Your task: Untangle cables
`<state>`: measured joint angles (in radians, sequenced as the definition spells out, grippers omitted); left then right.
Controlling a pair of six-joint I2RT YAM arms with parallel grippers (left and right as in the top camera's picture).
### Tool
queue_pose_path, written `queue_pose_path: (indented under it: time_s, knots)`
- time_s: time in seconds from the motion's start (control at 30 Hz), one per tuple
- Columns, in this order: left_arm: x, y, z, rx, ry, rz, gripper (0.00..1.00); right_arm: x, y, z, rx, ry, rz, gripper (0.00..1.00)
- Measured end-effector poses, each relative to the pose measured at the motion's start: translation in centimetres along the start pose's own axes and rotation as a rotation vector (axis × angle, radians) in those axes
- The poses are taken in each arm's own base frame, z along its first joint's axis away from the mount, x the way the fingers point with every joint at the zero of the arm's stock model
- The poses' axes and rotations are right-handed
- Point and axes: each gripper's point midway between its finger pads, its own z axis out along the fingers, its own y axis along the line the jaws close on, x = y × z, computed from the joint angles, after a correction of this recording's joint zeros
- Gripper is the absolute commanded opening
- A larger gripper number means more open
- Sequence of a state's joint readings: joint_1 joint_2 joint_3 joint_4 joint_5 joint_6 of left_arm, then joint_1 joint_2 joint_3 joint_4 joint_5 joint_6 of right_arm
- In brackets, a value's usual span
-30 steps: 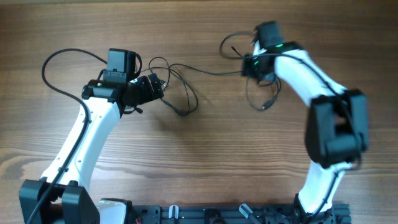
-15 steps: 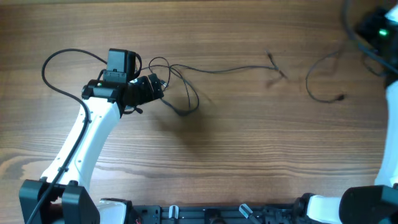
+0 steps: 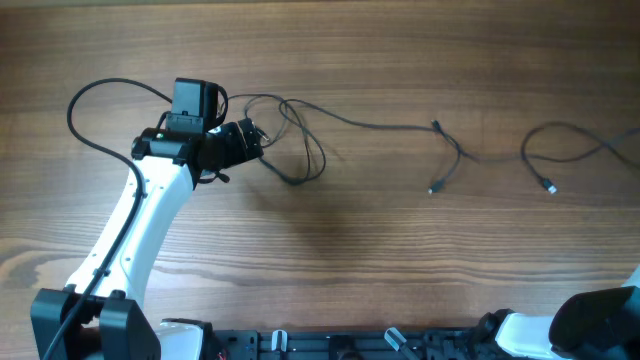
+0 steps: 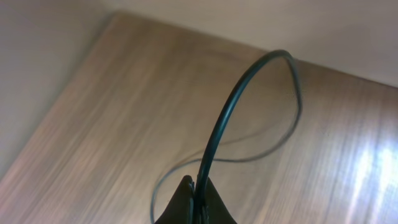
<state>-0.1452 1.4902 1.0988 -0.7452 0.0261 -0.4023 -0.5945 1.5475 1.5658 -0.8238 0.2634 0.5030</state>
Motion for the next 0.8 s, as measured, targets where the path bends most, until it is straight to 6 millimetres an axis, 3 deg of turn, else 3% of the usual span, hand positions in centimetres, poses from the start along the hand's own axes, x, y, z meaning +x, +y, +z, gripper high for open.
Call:
queue_pose_path:
  time_s: [0.13,0.2,0.3,0.33,0.4,0.43,0.57,0.8]
  knots:
    - [0.0,0.0,0.0,0.0,0.0,0.0,1.0,-0.5,-2.5,0.0,0.112,-0.031,0.073,0.04]
    - [0.0,0.0,0.0,0.0,0.0,0.0,1.0,-0.8,-2.8,0.0,0.13,-0.047,0.09,0.04]
    - [0.0,0.0,0.0,0.0,0.0,0.0,1.0,-1.7,-1.7,0.2,0.077,-0.078,0.084,0.04]
    - [0.0,0.0,0.0,0.0,0.0,0.0,1.0,-2.3,-0.4,0.4,0.015,-0.088,0.059,0.05]
    - [0.0,0.0,0.0,0.0,0.0,0.0,1.0,-2.1,1.6,0.8,-0.087,-0.069,-0.002,0.2]
    - [0.0,0.0,0.0,0.0,0.0,0.0,1.0,-1.6,2.8,1.1,-0.146,-0.04,-0.044,0.32]
    - [0.0,0.0,0.0,-0.001,0.001,0.0,1.0,1.6,4.7,2.6,-0.248,0.093,-0.147,0.48]
    - [0.1,0.0,0.0,-0.002,0.003,0.0,1.0,9.1,6.1,2.4,-0.309,0.37,-0.286,0.53]
